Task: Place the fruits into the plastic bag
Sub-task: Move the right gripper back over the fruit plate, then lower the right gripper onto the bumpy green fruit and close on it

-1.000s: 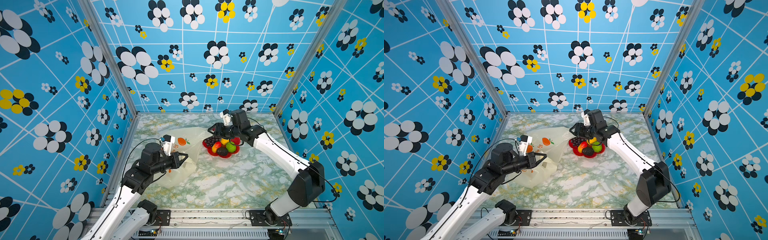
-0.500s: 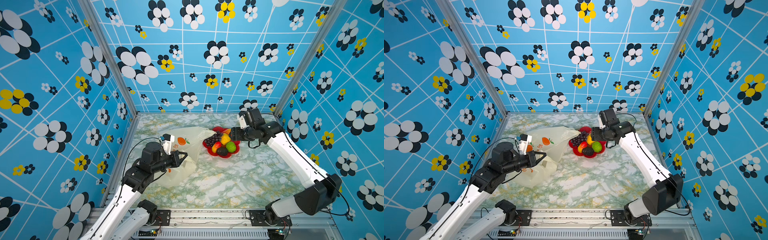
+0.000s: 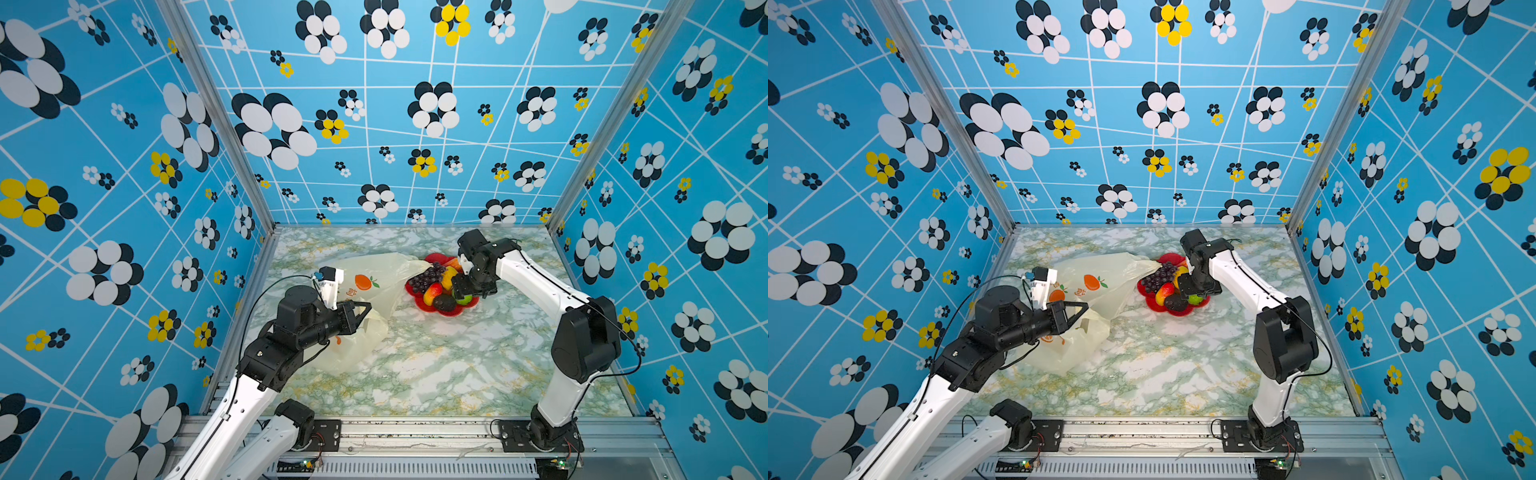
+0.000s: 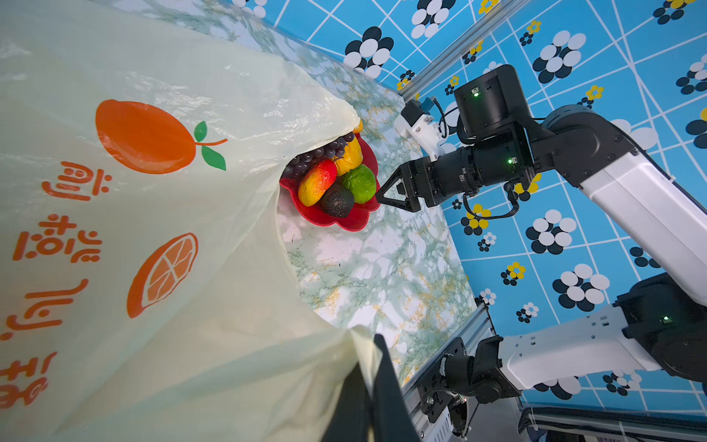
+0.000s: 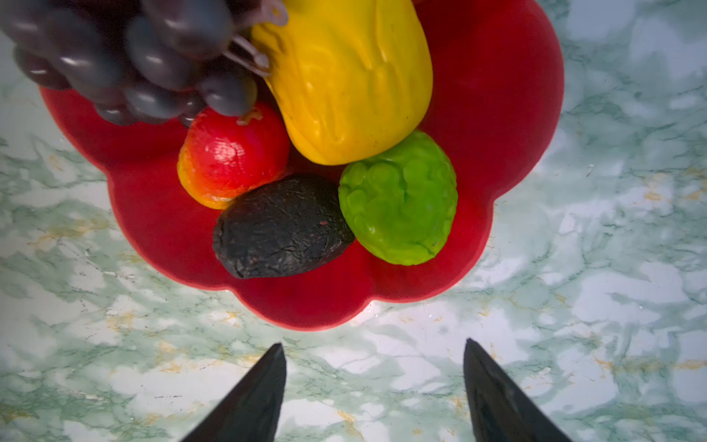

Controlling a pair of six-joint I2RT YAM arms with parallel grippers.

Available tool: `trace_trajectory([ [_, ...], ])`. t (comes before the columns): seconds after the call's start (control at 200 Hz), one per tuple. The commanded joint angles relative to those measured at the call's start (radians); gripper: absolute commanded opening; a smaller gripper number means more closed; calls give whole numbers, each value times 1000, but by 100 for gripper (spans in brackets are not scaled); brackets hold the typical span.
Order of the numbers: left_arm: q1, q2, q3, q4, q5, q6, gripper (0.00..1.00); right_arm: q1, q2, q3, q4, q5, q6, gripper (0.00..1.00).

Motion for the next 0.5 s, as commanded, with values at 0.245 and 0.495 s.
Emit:
trace_trajectory([
  [0.245, 7, 6, 49, -5, -9, 17, 0, -19, 92, 30, 41, 23, -24, 74],
  [0.495, 7, 14, 59, 0, -5, 4, 0, -38, 149, 37, 73, 5, -29, 73],
])
